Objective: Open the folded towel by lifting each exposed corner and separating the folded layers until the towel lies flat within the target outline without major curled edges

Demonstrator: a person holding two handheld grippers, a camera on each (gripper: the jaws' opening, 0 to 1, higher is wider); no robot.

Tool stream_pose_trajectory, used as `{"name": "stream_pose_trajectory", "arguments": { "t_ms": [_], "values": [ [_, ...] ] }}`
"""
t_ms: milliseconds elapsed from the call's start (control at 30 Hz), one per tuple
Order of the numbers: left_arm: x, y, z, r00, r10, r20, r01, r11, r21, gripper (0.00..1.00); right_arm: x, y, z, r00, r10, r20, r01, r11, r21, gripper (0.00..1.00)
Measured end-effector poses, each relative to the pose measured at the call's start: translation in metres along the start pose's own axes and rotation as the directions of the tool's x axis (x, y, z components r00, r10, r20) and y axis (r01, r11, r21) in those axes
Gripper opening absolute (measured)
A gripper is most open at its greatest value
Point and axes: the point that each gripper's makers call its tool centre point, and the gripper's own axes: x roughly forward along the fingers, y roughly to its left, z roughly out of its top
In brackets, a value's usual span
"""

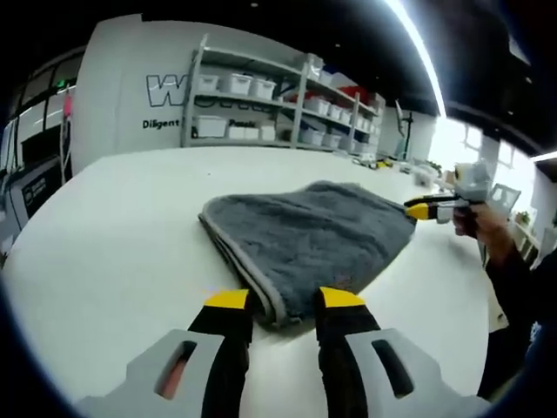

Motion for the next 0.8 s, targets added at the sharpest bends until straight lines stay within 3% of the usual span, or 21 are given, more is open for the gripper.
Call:
{"name": "stream_pose_trajectory", "arguments": {
  "t_ms": [267,633,800],
  "values": [
    [0.000,0.001,0.001,1.000,0.003,0.003,-0.003,1.000,0.013,0.20,0.003,0.002,-0.005,0.999,-0.014,-0.035,0.011,0.997,-0.075,0.15],
    [0.000,0.000,-0.001,1.000,0.012,-0.007,-0.011,0.999,0.044,0.11,0.007,0.003,-0.010,0.998,0.016,-0.060,-0.018,0.999,-0.038,0.10],
    [0.000,0.000,-0.001,1.000,0.024,0.001,-0.024,0.995,0.094,0.09,0.008,0.004,-0.012,0.996,0.033,-0.084,-0.036,0.999,-0.039,0.08]
  ]
}}
